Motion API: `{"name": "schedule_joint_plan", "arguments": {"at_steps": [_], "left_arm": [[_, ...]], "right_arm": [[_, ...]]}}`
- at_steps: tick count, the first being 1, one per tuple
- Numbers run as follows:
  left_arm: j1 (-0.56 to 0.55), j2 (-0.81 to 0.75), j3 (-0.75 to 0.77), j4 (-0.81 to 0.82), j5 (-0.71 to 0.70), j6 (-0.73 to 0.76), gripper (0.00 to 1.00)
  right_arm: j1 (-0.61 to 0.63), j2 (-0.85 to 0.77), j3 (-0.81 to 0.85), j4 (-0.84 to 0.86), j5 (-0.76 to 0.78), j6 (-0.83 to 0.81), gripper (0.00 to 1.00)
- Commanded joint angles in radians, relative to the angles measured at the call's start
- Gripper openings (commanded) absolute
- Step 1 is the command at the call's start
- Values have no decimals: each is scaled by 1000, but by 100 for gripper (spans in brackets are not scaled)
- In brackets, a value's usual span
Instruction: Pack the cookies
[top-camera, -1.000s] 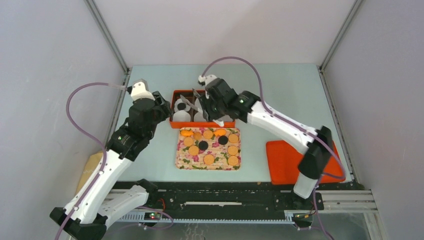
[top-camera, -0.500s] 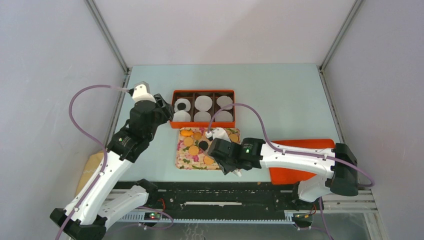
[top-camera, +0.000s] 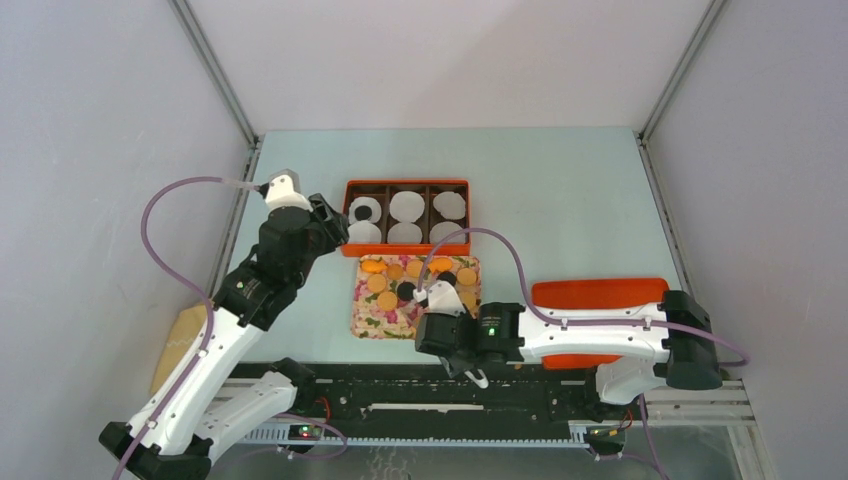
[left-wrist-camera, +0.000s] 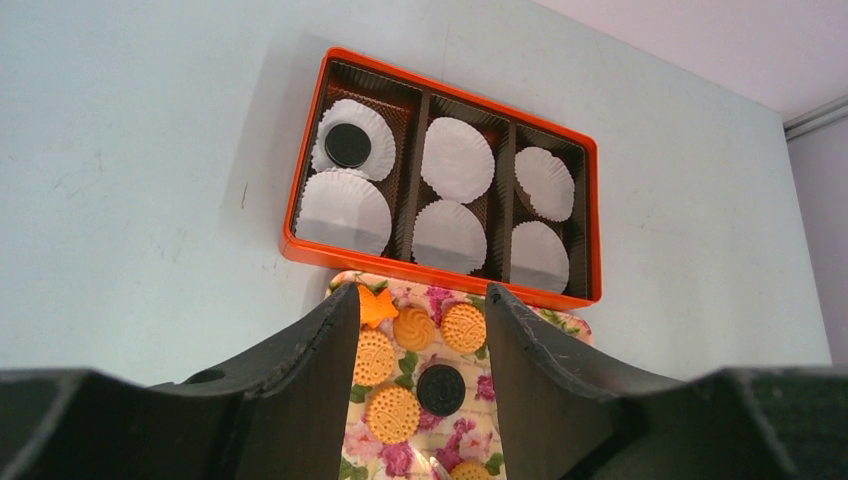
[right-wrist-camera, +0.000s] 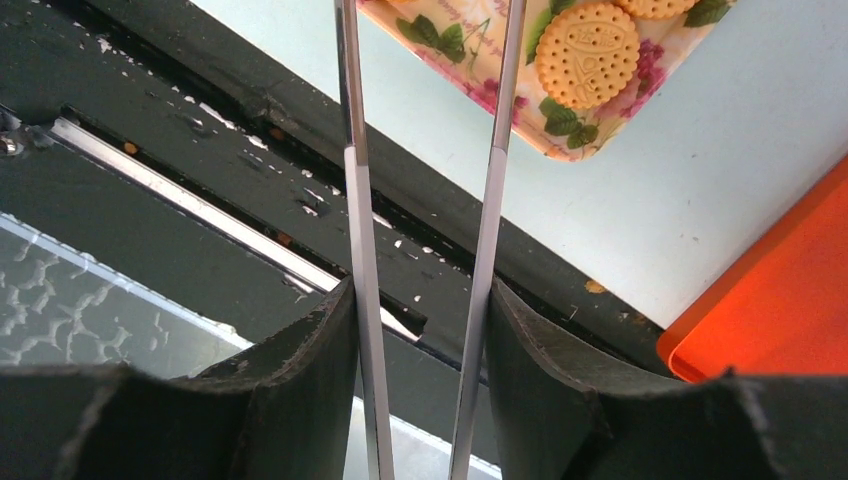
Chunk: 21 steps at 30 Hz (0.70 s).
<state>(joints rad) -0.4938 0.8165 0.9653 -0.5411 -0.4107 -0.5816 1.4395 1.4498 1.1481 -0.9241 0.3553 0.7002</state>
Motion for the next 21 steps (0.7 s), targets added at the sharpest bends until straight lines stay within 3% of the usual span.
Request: {"name": "schedule_joint_plan", "arguments": {"at_steps": [1, 14, 19, 21], "left_arm": [[8, -24, -16, 20, 24, -21, 54], [8, -55, -48, 11, 44, -48, 54], [8, -55, -58, 12, 55, -59, 54], [8, -53, -59, 12, 58, -63, 54]], "right_arm": [[16, -60, 19, -49, 14, 79, 53], [100, -6, 16, -110, -47, 152, 51], [106, -37, 16, -121, -49, 180, 26], [105, -50, 17, -117, -56, 185, 22]]}}
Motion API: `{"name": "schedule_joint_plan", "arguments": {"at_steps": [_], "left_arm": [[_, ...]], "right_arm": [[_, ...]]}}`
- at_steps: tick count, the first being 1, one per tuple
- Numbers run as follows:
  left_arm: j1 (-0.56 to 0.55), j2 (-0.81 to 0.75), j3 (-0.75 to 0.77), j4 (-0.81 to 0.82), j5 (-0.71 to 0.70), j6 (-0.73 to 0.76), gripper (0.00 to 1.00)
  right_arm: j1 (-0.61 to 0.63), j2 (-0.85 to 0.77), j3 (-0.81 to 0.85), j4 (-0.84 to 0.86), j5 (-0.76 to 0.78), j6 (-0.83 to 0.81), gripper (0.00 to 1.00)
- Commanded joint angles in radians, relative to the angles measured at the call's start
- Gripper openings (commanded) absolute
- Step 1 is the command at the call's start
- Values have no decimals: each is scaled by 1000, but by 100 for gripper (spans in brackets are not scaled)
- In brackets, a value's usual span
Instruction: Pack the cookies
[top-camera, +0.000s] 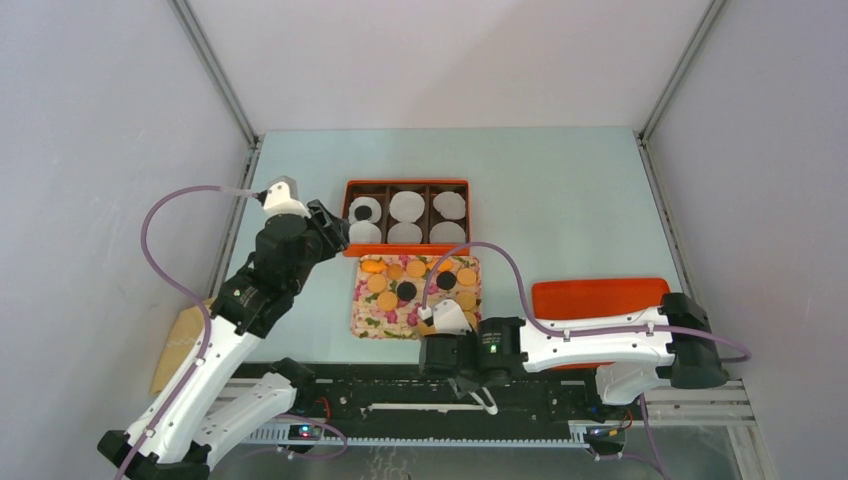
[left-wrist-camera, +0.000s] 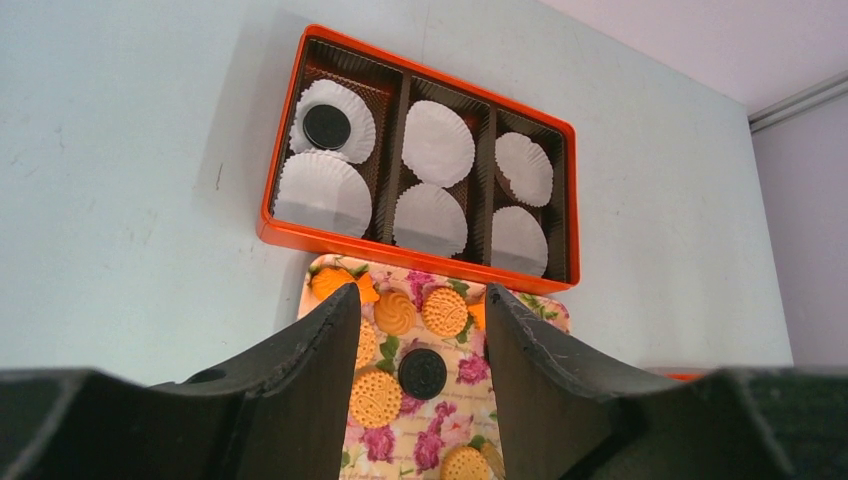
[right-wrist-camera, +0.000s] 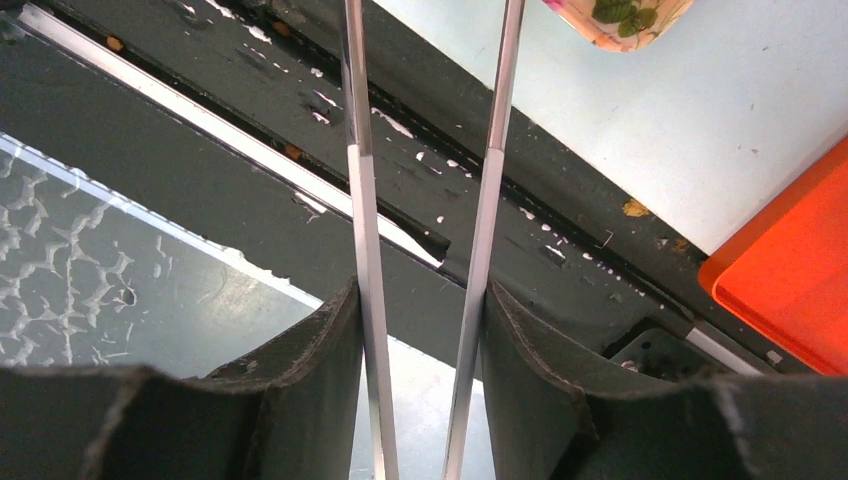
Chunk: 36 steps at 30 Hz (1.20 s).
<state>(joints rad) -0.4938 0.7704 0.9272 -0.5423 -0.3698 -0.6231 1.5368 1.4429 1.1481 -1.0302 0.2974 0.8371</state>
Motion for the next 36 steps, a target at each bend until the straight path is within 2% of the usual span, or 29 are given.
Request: {"name": "schedule_joint_plan", "arguments": {"at_steps": [1, 4, 6, 9, 13, 16, 23, 31, 32, 36], "left_arm": [[8, -7, -20, 13, 21, -21, 54], [8, -11, -20, 14, 30, -22, 54], [8, -17, -22, 15, 31, -25, 54], [8, -22, -24, 15, 32, -24, 54], [8, -28, -25, 15, 34, -25, 54], [8, -30, -25, 15, 36, -24, 54], [8, -38, -29, 13, 35, -18, 54], [8, -23, -9, 11, 19, -4, 54], [8, -21, -4, 8, 17, -2, 54], [8, -16, 2, -2, 5, 5, 54]], "right_arm": [[7, -50, 18, -11, 2, 50, 21], [-1, -54, 18, -27, -1, 59, 25], [-4, -48, 18, -39, 2, 69, 34], [-9, -39, 26, -53, 5, 74, 40], [-19, -31, 46, -51, -11, 52, 40], [-33, -25, 68, -32, -43, 18, 37], [-91, -22, 130, -38, -59, -49, 21], [-237, -41, 197, -3, -43, -160, 19], [-245, -40, 202, -17, -35, -161, 20], [-225, -52, 202, -43, -28, -147, 36]]}}
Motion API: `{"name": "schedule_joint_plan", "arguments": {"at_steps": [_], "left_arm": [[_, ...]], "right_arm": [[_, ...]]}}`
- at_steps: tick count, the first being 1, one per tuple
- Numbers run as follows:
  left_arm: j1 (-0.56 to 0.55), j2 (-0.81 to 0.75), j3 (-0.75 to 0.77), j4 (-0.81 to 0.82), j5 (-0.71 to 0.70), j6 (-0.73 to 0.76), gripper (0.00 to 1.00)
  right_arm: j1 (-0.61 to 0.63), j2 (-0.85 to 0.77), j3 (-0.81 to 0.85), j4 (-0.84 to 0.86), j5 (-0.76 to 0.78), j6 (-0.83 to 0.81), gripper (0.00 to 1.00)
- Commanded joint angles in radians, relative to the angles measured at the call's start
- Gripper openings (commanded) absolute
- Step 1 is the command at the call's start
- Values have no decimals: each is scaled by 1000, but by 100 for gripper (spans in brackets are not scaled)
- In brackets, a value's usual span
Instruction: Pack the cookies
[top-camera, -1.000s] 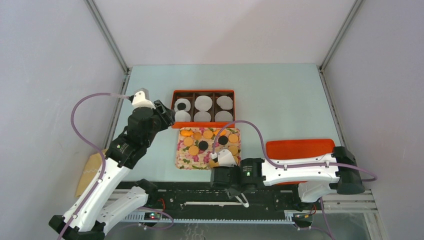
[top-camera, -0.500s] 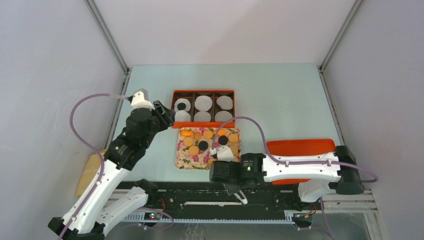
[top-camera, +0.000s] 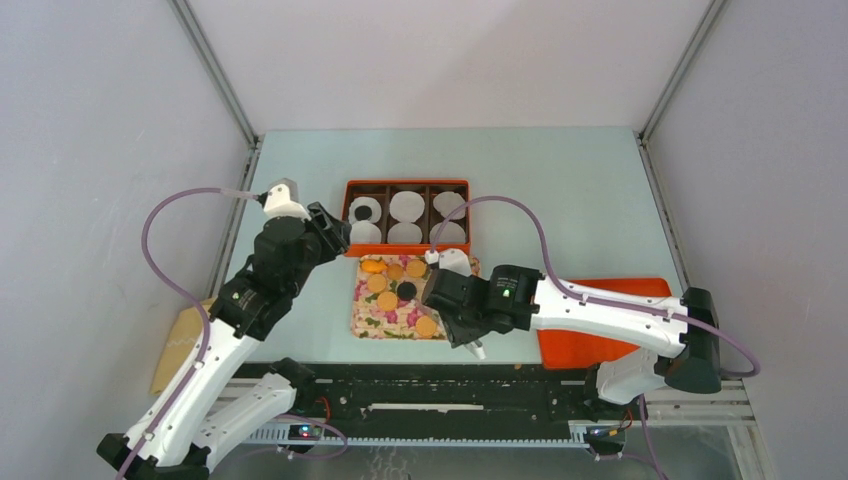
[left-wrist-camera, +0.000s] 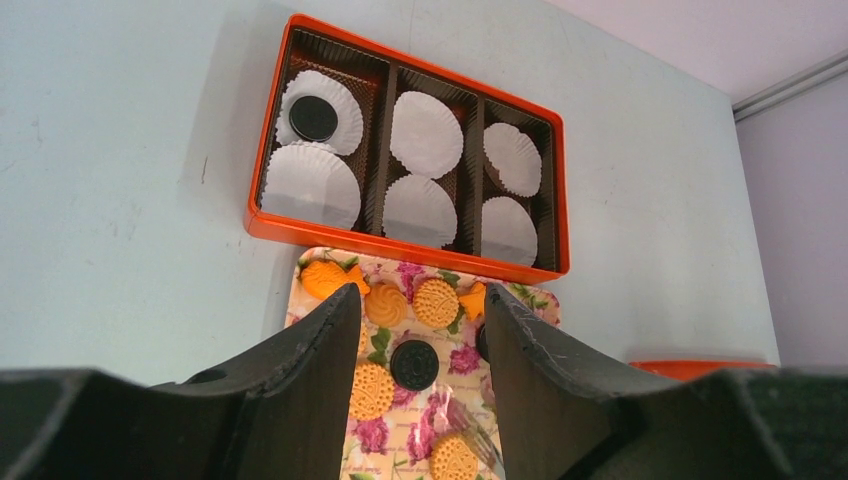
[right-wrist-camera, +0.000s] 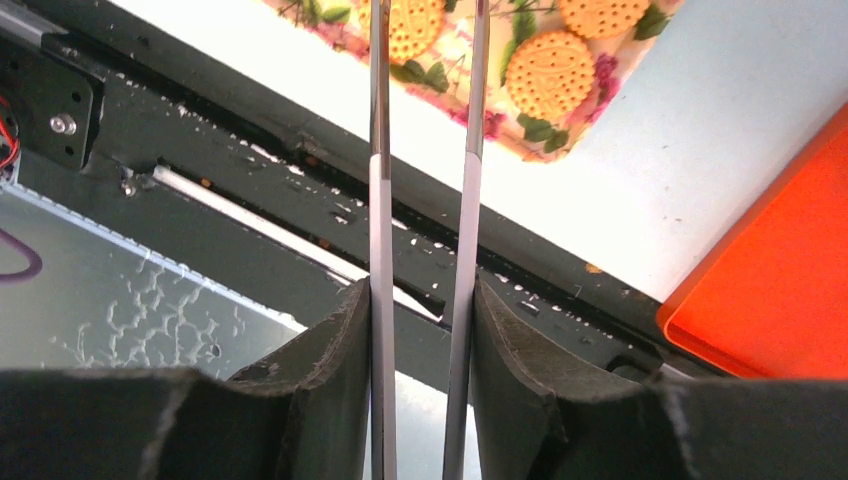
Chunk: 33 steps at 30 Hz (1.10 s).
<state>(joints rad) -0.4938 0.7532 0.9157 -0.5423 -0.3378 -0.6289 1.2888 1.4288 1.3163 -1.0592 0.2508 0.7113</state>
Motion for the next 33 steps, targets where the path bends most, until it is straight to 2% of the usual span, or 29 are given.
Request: {"name": "schedule_joint_plan", "arguments": {"at_steps": [1, 3, 12, 17, 19, 23, 25, 33], "left_arm": [[8, 3, 12, -2, -29, 10, 54], [8, 5, 13, -2, -25, 8, 54], [8, -18, 21, -19, -16, 10, 54], [8, -48, 5, -25, -19, 11, 54], [8, -52, -1, -25, -20, 11, 54], [8, -51, -3, -26, -12, 12, 54], [8, -49, -1, -25, -13, 12, 54], [8, -39, -11, -19, -4, 10, 54]], "right_arm": [[32, -41, 36, -13, 11, -17, 38], [52, -44, 34, -12, 0, 2, 41], [135, 13, 29, -42, -2, 68, 42], [131, 6, 29, -73, 46, 87, 43], [126, -14, 29, -64, 52, 81, 49], [117, -41, 47, -77, 62, 74, 50], [114, -47, 50, -90, 70, 76, 54], [98, -39, 35, -105, 71, 80, 54]]}}
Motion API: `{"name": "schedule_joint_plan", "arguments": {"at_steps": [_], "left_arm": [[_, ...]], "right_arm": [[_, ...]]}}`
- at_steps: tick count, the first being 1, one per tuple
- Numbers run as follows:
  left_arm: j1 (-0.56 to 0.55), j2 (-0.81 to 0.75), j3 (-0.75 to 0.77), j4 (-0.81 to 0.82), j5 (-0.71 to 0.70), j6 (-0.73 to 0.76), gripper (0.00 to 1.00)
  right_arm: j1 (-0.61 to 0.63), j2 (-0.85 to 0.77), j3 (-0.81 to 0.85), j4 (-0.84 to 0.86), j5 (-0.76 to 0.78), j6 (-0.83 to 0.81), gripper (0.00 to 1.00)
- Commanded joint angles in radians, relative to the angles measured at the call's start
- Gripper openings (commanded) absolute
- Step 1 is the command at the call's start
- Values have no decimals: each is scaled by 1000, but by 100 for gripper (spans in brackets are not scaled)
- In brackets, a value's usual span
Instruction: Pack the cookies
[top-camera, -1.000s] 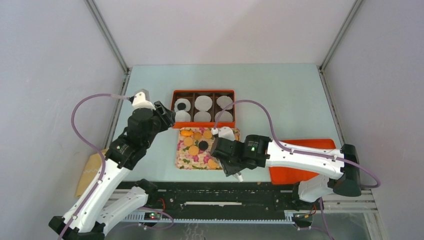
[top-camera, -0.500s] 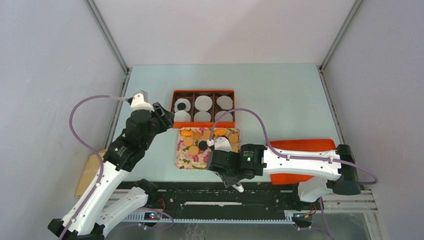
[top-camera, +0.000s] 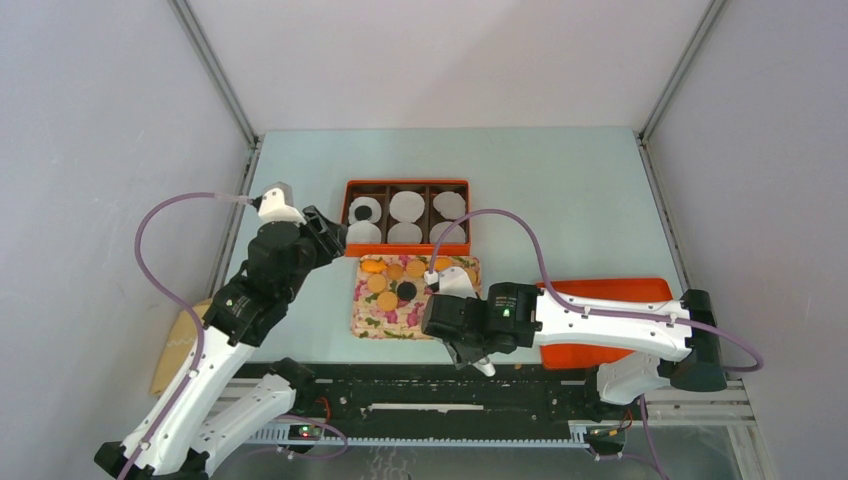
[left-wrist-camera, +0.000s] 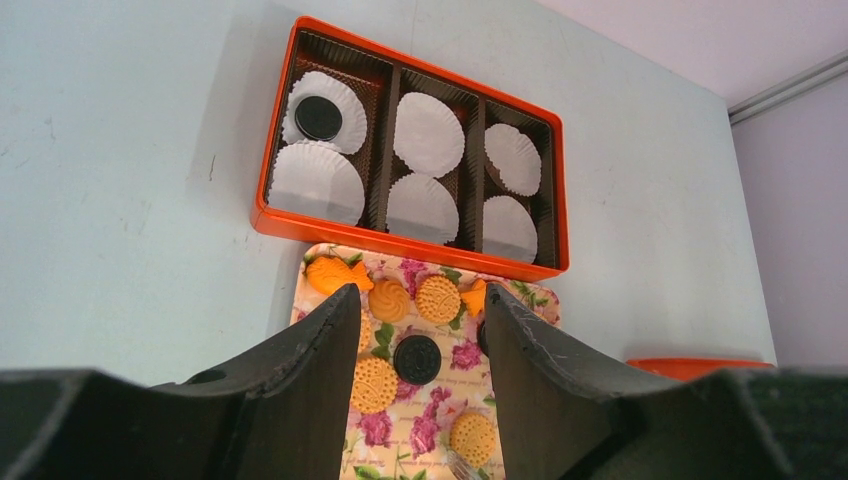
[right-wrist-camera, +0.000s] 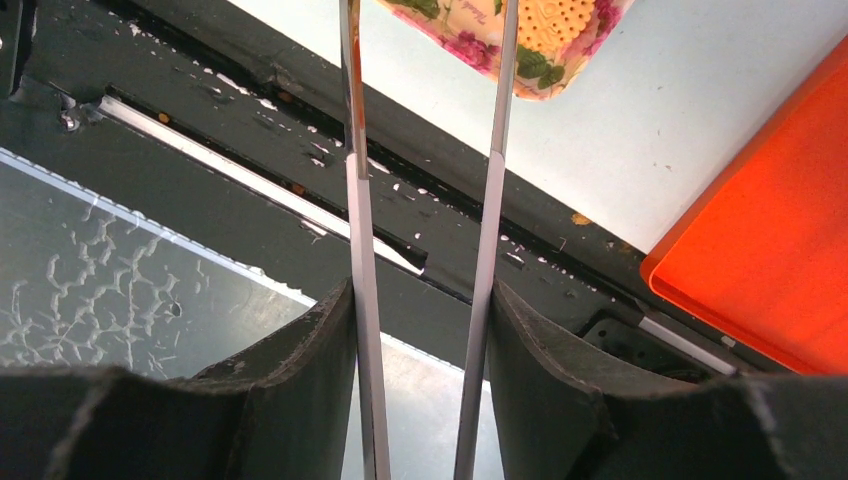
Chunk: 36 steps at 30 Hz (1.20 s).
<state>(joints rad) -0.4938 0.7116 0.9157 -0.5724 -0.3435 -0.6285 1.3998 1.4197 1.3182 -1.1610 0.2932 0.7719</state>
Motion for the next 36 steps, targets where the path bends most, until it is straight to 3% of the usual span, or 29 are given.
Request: {"name": "schedule_joint_plan", "arguments": {"at_steps": [1, 16, 21, 29, 36], "left_arm": [[8, 2, -13, 10, 3, 10, 54], [8, -4, -21, 9, 3, 9, 54], [8, -2, -26, 18, 12, 6, 54], [8, -7, -24, 20, 13, 4, 54], [8, 19, 0, 26, 3, 5, 54]], "right_arm": [[-17, -27, 25, 0, 23, 17, 54], [-45, -6, -44, 73, -75, 29, 49], [-66, -17, -55, 72, -78, 36, 34], [-96, -36, -46, 106, -75, -8, 21], [-203, -8, 133, 119, -15, -133, 18]]}}
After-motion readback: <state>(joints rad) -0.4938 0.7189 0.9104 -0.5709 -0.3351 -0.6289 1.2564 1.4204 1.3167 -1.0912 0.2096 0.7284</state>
